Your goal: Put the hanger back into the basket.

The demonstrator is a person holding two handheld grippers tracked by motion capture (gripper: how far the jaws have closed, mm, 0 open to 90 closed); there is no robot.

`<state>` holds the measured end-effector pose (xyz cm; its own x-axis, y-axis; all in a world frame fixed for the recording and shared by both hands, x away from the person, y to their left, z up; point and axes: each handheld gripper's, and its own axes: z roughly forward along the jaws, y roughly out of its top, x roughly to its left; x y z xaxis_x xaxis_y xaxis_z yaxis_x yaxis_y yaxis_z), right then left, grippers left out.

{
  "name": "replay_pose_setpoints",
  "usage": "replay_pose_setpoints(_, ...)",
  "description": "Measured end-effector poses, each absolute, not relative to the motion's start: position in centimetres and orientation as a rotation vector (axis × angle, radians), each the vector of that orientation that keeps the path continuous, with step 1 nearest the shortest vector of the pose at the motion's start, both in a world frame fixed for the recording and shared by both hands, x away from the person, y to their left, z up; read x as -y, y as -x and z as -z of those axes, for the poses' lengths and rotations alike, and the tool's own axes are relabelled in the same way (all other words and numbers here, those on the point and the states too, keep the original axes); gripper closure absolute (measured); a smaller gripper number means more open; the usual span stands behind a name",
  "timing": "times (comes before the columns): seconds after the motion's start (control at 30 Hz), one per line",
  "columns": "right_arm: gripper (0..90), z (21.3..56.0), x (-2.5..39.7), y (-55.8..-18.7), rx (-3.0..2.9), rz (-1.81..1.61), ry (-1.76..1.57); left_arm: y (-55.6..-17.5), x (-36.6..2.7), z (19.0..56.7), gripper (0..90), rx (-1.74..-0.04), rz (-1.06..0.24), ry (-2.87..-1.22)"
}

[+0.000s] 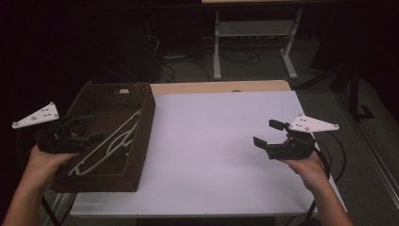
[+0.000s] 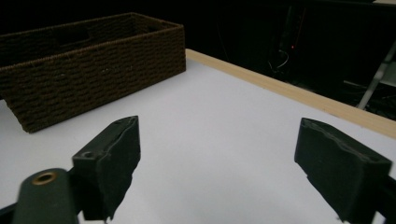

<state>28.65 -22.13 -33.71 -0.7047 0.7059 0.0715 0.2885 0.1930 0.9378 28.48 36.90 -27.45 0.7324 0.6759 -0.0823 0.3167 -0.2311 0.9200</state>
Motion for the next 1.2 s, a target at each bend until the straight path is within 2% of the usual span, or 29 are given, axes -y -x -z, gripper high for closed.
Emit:
replay_pose_setpoints(0.1, 7.7, 33.3, 21.9, -28.6, -2.067, -1.529, -0.942, -28.5, -35.7, 27.3, 12.0, -0.76, -0.391, -1.812)
replay_pose_setpoints(0.23, 4.6, 32.8, 21.8, -28.4, -2.042, -1.551, -0.931, -28.4, -34.2, 27.2, 9.2, -0.735, -0.386, -1.778)
replay_pose_setpoints(0.73, 2.1, 30.9, 21.2, -28.3, -1.974, -1.632, -0.892, -28.8, -28.5, 29.9, 8.1, -0.638, -0.351, -1.689)
replay_pose_setpoints(0.97, 0.0, 30.8, 21.0, -28.8, -1.961, -1.636, -0.925, -28.8, -27.3, 31.4, 2.8, -0.646, -0.364, -1.688)
replay_pose_setpoints(1.2, 0.0, 30.7, 20.8, -29.0, -1.962, -1.628, -0.909, -28.8, -27.0, 31.9, 1.5, -0.639, -0.349, -1.701)
